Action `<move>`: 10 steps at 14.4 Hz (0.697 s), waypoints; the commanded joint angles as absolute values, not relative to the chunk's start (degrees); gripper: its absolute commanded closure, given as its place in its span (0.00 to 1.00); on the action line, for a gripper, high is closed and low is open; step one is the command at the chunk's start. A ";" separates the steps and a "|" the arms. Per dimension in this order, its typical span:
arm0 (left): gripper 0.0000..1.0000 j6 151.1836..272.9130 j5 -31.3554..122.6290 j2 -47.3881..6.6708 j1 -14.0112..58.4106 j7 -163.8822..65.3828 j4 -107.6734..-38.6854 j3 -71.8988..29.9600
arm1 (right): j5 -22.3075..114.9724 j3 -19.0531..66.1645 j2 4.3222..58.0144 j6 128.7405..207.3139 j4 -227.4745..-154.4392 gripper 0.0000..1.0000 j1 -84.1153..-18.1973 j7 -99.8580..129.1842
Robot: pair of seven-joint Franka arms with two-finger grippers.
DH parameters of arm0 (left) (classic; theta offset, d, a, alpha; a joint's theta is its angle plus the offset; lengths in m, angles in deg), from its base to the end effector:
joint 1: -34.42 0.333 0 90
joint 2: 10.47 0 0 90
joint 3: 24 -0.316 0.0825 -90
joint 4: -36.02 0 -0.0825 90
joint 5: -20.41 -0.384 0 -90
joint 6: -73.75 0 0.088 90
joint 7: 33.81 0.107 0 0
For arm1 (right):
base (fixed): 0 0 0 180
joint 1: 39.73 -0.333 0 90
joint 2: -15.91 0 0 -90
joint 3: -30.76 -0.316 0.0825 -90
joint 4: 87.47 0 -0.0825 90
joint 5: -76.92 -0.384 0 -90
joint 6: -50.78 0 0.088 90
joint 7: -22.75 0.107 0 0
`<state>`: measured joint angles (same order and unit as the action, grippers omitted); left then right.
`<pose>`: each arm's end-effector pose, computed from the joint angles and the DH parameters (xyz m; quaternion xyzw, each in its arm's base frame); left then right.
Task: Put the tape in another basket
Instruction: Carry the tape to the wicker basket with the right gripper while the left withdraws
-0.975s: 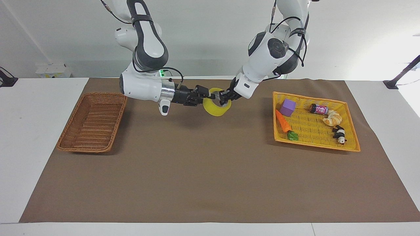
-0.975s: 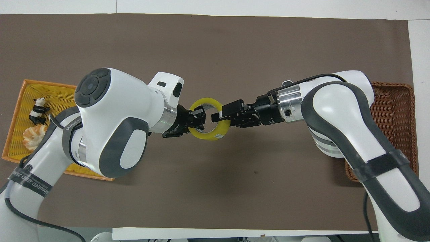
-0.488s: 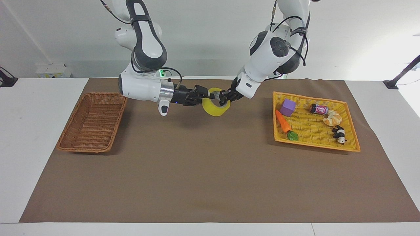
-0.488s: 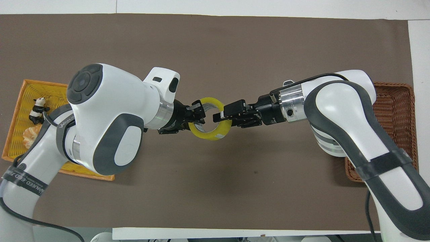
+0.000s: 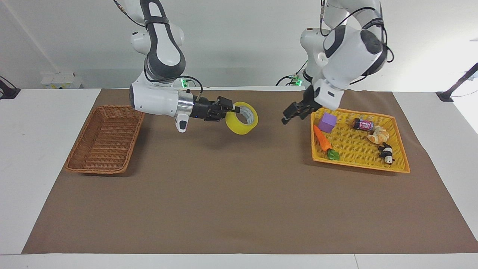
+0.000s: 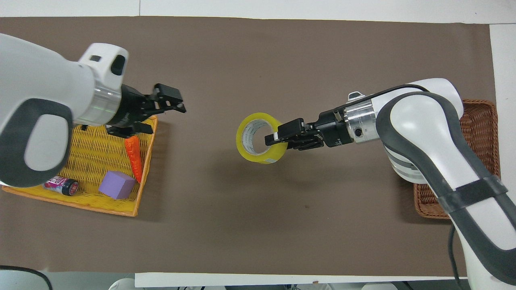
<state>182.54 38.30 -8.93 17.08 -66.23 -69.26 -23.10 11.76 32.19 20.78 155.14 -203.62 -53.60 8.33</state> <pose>0.5291 -0.1981 0.5446 0.9740 0.1650 -0.0244 0.1533 0.5295 0.1931 0.4265 -0.8597 0.0083 0.1133 0.4979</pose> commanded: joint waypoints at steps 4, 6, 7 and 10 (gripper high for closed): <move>0.00 181.42 31.05 -8.63 31.84 -45.28 -68.13 -22.50 | 21.00 32.07 19.69 142.82 -202.34 1.00 -36.96 -0.35; 0.00 181.24 30.96 -8.45 36.33 -41.90 -68.48 -22.50 | 26.79 31.99 19.96 140.00 -201.12 1.00 -28.53 -6.13; 0.00 181.42 30.87 -8.54 38.61 -41.98 -68.48 -22.50 | 29.61 32.07 20.31 138.25 -199.89 1.00 -25.00 -8.08; 0.00 181.77 30.87 -8.63 38.46 -41.98 -68.48 -22.50 | 38.14 31.99 21.10 133.76 -198.21 1.00 -13.49 -17.46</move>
